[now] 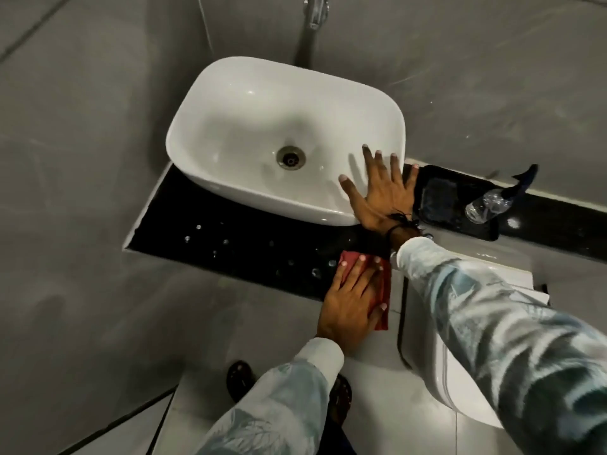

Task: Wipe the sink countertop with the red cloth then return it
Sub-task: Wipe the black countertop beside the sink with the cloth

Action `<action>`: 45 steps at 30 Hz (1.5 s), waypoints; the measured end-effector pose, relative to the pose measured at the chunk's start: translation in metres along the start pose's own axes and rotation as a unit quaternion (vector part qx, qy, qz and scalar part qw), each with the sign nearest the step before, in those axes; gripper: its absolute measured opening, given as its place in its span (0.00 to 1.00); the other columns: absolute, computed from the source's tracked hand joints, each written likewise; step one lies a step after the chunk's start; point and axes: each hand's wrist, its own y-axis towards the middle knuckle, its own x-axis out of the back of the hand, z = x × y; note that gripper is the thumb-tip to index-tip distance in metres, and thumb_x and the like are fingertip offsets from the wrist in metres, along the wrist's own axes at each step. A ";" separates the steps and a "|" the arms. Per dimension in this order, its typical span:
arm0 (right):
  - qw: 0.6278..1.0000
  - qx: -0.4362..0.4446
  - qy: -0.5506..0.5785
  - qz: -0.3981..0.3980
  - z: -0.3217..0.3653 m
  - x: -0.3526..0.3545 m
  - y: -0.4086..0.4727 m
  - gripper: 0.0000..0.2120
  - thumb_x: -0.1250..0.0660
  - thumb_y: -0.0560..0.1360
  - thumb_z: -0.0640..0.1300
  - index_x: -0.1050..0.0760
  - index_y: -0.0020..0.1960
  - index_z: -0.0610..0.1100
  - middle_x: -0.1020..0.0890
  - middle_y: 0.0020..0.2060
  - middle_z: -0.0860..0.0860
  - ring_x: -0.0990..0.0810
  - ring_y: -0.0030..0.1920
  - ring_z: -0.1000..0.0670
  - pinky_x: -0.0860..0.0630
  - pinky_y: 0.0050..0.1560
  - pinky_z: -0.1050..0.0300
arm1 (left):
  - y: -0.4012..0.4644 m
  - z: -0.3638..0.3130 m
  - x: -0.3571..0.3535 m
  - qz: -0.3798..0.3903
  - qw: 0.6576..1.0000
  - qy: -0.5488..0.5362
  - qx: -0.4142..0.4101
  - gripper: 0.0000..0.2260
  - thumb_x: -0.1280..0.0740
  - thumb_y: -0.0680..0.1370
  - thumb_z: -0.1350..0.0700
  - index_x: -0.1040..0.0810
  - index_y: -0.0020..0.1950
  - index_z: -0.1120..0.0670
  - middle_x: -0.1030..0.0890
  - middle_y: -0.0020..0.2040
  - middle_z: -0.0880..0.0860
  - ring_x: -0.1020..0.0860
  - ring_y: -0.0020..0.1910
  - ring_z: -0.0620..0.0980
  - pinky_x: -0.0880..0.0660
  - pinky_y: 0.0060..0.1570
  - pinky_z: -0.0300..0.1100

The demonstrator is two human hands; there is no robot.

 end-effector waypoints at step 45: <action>0.997 -0.071 0.020 0.000 0.091 -0.017 0.005 0.45 0.55 0.75 0.77 0.53 0.86 0.58 0.42 0.86 0.48 0.47 0.87 0.45 0.60 0.85 0.37 | -0.072 0.127 0.034 -0.042 0.995 -0.051 0.078 0.31 0.48 0.83 0.41 0.46 0.84 0.53 0.41 0.84 0.53 0.45 0.84 0.59 0.48 0.82 0.64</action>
